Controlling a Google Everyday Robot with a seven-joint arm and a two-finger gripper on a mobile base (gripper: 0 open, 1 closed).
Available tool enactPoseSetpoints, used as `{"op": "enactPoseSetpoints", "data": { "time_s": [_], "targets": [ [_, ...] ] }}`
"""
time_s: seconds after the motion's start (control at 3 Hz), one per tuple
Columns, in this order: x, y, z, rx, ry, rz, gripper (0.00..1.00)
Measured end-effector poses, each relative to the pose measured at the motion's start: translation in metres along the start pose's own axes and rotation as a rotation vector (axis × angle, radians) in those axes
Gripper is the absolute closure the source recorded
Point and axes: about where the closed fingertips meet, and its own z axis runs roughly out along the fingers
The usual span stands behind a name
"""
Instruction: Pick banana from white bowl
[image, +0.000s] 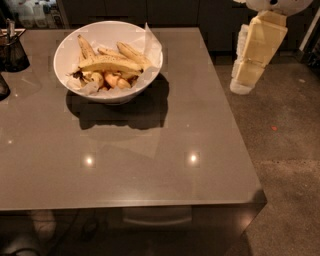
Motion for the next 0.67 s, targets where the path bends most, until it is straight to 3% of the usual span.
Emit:
{"op": "enactPoseSetpoints", "data": {
  "time_s": [0.33, 0.67],
  "targets": [
    [-0.019, -0.013, 0.006, -0.015, -0.051, 0.013, 0.00],
    [-0.053, -0.035, 0.005, 0.020, -0.093, -0.039, 0.00]
  ]
}}
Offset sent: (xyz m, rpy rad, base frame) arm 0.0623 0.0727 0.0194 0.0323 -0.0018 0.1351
